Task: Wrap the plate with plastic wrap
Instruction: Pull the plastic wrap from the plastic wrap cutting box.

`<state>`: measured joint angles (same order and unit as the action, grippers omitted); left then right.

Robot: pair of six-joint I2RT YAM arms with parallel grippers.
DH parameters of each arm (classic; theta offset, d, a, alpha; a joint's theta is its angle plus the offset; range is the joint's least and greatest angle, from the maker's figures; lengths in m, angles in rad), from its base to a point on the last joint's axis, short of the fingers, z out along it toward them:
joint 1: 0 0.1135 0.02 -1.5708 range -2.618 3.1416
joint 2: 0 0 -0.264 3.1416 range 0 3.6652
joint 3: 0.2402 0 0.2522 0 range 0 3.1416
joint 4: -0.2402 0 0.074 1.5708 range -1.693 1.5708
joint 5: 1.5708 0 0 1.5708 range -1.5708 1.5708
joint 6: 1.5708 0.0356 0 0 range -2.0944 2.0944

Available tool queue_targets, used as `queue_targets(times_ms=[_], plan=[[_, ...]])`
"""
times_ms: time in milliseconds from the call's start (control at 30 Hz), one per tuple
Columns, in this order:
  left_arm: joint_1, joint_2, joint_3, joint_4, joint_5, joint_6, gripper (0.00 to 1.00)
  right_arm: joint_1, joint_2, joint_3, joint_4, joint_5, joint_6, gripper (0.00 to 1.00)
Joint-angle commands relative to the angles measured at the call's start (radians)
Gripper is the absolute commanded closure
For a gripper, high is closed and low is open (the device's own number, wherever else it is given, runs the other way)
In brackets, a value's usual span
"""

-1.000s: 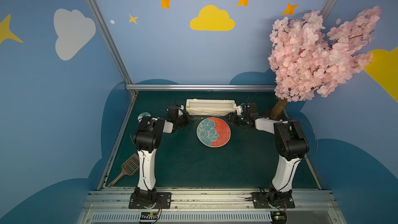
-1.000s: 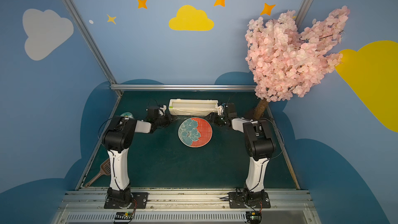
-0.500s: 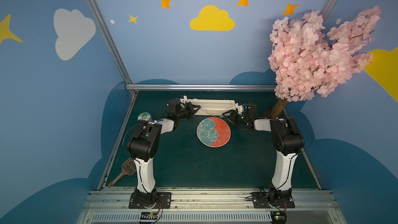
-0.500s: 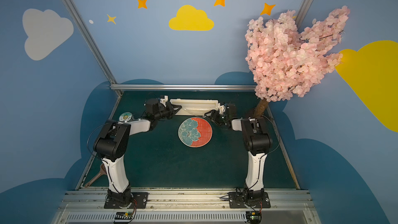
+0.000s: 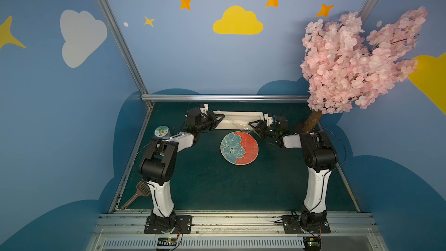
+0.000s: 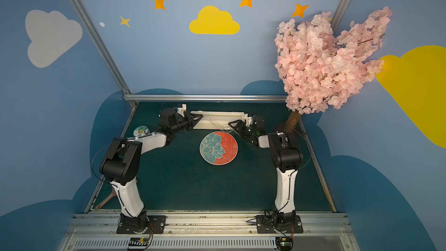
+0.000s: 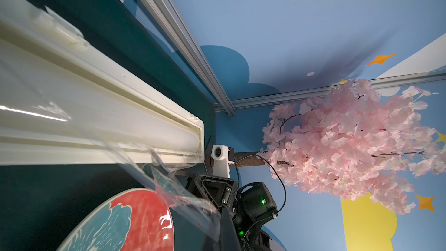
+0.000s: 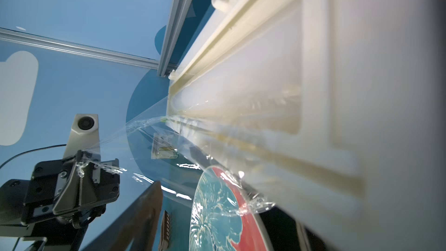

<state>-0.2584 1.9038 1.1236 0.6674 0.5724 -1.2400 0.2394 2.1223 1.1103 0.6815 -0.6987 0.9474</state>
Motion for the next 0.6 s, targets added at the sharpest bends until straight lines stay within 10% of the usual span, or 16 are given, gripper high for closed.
queue_targets(times_ms=[0, 400, 567], plan=[[-0.01, -0.014, 0.018, 0.047, 0.019, -0.005, 0.97, 0.017, 0.038, -0.015, 0.131, 0.005, 0.092, 0.16], [-0.008, -0.019, 0.019, 0.056, 0.029, -0.007, 0.97, 0.026, 0.048, -0.072, 0.125, 0.108, 0.099, 0.25], [-0.007, -0.022, 0.017, 0.051, 0.033, 0.002, 0.97, 0.025, 0.064, -0.062, 0.174, 0.117, 0.115, 0.58]])
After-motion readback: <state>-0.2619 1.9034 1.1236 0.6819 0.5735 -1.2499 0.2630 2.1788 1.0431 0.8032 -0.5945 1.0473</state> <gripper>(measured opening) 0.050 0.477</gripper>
